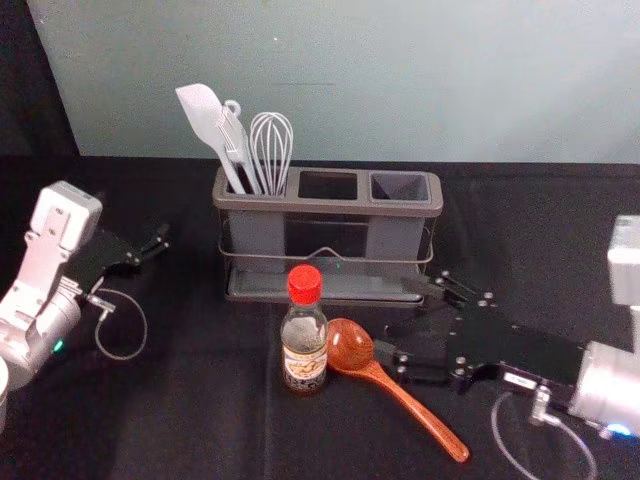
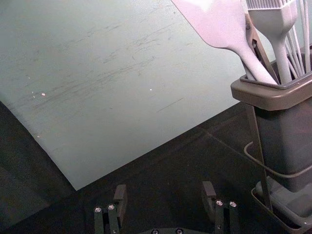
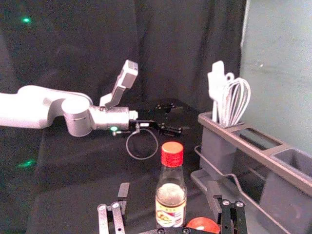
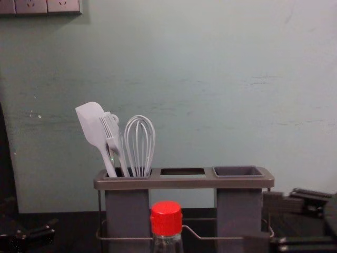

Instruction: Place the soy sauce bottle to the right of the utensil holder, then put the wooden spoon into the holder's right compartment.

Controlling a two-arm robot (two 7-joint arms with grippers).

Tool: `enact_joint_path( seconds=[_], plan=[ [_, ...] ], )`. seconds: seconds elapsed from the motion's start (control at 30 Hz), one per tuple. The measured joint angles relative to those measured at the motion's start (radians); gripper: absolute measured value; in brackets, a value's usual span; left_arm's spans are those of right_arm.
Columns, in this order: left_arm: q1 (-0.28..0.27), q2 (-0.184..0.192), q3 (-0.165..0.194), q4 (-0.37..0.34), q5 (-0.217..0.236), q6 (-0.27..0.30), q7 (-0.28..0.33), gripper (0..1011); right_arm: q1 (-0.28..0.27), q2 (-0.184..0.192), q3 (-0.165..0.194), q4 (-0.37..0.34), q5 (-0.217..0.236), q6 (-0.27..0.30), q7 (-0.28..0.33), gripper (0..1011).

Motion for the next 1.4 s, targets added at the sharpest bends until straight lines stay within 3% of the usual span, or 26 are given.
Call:
enact_joint_path(
  seconds=[0.47, 0.7, 0.97, 1.4],
  plan=[
    [0.0, 0.0, 0.0, 0.0, 0.0, 0.0, 0.0, 1005, 0.18, -0.103, -0.125, 0.116, -0.049, 0.09, 0.003, 1003],
    [0.0, 0.0, 0.0, 0.0, 0.0, 0.0, 0.0, 1005, 0.24, -0.152, -0.166, 0.168, -0.061, 0.103, 0.0, 1003],
    [0.0, 0.0, 0.0, 0.0, 0.0, 0.0, 0.0, 1005, 0.286, -0.2, -0.198, 0.224, -0.078, 0.091, -0.006, 1002],
    [0.0, 0.0, 0.0, 0.0, 0.0, 0.0, 0.0, 1005, 0.304, -0.225, -0.214, 0.256, -0.082, 0.065, -0.001, 1002]
  ],
)
